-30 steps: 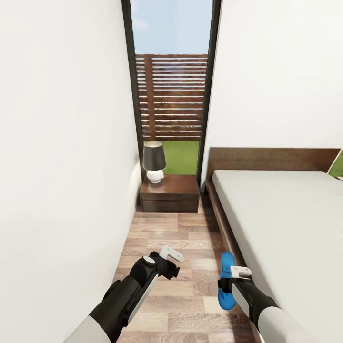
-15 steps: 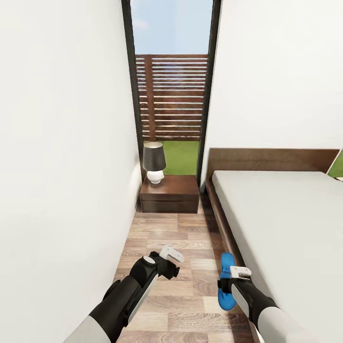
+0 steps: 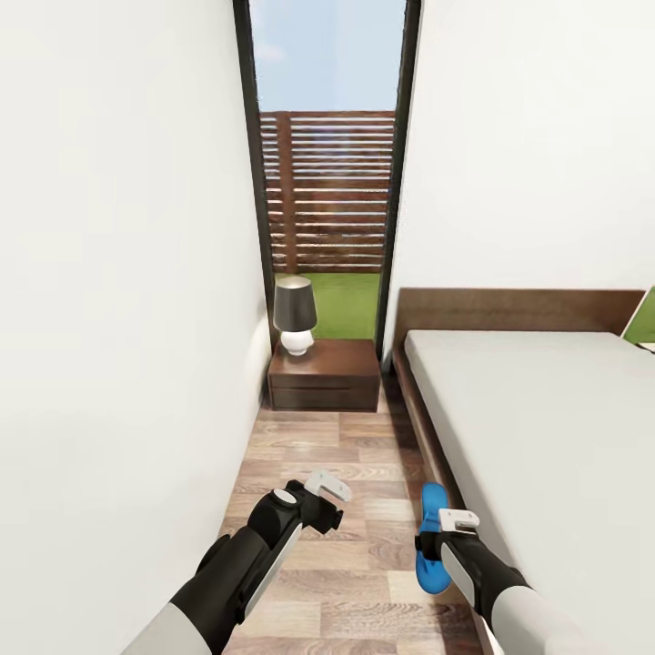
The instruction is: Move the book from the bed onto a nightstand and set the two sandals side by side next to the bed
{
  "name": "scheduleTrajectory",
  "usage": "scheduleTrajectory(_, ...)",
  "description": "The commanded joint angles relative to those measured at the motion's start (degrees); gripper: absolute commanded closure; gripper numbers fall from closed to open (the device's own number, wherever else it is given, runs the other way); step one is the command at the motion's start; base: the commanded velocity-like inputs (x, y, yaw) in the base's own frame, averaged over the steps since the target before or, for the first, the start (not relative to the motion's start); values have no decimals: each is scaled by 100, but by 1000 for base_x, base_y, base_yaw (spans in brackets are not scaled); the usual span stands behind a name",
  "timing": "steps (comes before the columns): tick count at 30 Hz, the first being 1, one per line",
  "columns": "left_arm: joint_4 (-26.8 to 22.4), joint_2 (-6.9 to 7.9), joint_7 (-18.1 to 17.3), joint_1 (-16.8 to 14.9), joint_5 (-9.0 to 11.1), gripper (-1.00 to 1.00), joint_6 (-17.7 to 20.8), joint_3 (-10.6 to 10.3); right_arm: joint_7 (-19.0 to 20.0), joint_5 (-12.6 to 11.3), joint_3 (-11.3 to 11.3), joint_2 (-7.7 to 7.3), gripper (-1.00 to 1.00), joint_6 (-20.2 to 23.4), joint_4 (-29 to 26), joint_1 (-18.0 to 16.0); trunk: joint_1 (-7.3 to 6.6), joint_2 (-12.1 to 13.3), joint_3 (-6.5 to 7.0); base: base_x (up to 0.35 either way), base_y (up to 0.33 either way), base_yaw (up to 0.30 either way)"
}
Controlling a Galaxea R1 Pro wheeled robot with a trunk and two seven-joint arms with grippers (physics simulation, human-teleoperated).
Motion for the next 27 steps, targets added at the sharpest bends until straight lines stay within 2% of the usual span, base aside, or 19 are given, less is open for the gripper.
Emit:
scheduleTrajectory(1,-3,0,-12,-4,1,-100,28,0,-21,-57,0,-2,100,26,-14,-2,-21,35,10,0,0,0)
scheduleTrajectory(27,0,0,-12,-4,1,-100,28,2,-3,-69,0,13,100,-9,-19,31,-592,1078,674,0,0,0)
